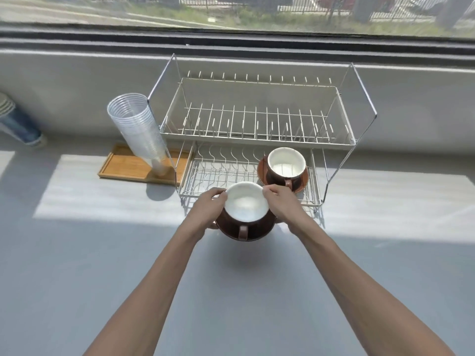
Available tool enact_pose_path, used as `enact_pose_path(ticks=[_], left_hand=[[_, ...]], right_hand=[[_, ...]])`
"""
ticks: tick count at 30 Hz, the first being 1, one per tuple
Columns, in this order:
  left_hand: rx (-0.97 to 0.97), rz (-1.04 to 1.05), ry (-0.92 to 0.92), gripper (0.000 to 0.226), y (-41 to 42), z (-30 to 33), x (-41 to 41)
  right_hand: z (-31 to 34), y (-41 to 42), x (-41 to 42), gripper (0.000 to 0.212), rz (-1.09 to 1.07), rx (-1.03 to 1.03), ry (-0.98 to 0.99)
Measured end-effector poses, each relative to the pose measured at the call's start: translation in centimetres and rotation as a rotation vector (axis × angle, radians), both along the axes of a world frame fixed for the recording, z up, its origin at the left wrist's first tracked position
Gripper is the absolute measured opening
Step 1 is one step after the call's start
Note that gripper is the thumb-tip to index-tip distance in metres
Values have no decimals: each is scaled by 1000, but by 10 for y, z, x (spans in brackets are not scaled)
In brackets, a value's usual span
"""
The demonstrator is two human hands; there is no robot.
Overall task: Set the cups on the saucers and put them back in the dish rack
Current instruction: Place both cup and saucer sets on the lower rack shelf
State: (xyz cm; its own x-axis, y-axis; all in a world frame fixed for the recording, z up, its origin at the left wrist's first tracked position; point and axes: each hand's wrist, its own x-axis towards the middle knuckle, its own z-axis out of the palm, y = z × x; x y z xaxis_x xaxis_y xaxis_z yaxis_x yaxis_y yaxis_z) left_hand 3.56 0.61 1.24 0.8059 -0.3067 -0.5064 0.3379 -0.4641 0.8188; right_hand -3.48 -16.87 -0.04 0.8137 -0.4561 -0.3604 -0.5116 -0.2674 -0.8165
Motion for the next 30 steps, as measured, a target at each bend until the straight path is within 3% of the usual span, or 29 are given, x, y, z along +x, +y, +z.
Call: enact_pose_path(ticks=[8, 13, 19, 27, 30], left_hand=[[56, 31, 9, 19, -9, 0, 82], [47, 118, -78, 18, -16, -11, 112], [-8, 198, -117, 23, -28, -20, 123], [-5, 199, -94, 12, -28, -37, 133], [-14, 187, -98, 20, -26, -40, 133]], right_hand=[[-10, 0, 87, 25, 3, -45, 35], [-19, 1, 125, 34, -6, -149, 39], [-22, 2, 136, 39, 14, -251, 62], [-21, 3, 139, 37, 107, -376, 87], [-19, 4, 138, 38, 102, -330, 109]])
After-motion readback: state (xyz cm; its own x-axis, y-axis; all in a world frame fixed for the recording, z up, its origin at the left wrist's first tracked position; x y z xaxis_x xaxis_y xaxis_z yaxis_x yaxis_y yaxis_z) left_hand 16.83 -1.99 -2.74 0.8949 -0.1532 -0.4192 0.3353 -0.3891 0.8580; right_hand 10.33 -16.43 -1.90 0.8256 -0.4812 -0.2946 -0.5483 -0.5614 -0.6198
